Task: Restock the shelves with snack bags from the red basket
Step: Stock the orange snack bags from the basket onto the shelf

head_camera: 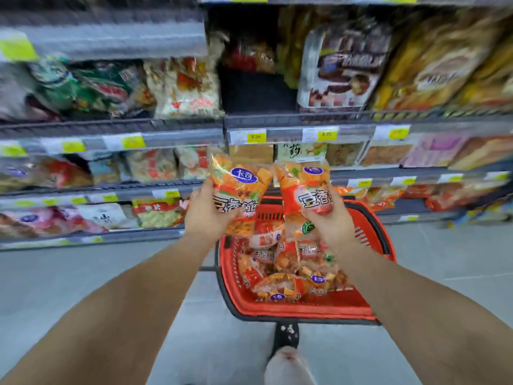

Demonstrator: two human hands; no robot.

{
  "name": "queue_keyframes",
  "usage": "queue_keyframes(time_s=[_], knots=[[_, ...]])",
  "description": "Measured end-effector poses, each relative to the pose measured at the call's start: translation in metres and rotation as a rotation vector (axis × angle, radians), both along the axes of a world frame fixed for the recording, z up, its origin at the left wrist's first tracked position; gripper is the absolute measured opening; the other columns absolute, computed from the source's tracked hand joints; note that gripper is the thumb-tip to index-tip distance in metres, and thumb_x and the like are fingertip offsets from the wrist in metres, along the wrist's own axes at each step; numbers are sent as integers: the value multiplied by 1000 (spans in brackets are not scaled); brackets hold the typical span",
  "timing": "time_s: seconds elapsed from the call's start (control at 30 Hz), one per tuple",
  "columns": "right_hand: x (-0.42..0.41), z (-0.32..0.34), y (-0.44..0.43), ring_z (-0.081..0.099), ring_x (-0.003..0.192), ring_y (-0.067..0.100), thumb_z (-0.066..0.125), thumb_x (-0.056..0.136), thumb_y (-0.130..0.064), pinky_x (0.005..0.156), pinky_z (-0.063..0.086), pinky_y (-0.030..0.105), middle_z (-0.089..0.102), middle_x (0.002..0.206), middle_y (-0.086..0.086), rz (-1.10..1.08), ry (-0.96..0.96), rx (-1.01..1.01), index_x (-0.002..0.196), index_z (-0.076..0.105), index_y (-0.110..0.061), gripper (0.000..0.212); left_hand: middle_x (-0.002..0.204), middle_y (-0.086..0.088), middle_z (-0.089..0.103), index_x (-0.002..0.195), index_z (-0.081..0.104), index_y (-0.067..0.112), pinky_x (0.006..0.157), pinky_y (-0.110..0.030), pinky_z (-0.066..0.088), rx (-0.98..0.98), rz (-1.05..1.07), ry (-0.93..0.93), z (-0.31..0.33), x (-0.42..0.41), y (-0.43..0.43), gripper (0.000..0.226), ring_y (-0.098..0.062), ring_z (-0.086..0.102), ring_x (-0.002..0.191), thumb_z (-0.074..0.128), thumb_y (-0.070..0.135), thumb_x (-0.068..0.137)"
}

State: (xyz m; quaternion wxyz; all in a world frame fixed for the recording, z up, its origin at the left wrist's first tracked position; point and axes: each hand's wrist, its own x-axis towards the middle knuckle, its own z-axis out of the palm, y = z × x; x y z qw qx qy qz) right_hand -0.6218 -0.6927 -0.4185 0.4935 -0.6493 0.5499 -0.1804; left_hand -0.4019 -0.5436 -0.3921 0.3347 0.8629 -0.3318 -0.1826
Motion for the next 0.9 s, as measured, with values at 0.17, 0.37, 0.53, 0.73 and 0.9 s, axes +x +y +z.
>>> queue_keyframes(time_s=[0.17, 0.37, 0.53, 0.73, 0.9], knots=[[16, 76, 58, 62, 104, 15, 75, 70, -49, 88, 48, 34, 63, 104, -19, -83, -90, -308, 134, 37, -43, 74, 117, -10, 53, 128, 48, 14, 86, -28, 33, -178, -26, -135, 78, 19, 55, 80, -25, 42, 114, 83, 44, 64], [45, 176, 145, 61, 104, 3, 75, 70, -51, 85, 50, 25, 63, 119, -8, -141, -213, -483, 140, 32, -42, 83, 114, -5, 57, 126, 53, 20, 87, -26, 38, -396, -45, -224, 187, 55, 150, 74, -17, 43, 112, 84, 43, 64], [78, 263, 199, 55, 107, 15, 77, 68, -50, 81, 49, 41, 55, 114, -19, -135, -370, -561, 133, 33, -45, 78, 111, 2, 64, 117, 56, 22, 88, -35, 49, -646, 25, -201, 274, 85, 210, 63, -18, 59, 105, 87, 36, 64], [121, 344, 232, 40, 102, 8, 74, 68, -59, 80, 37, 32, 44, 108, -22, -126, -428, -679, 133, 31, -46, 79, 112, 5, 58, 113, 52, 31, 87, -35, 48, -787, 70, -283, 354, 118, 248, 60, -15, 53, 107, 86, 41, 64], [157, 392, 229, 43, 109, 9, 72, 68, -60, 83, 39, 31, 48, 118, -19, -87, -436, -784, 134, 32, -47, 79, 92, 19, 61, 107, 54, 32, 63, -15, 44, -840, 113, -301, 392, 144, 245, 57, 7, 57, 80, 86, 42, 61]])
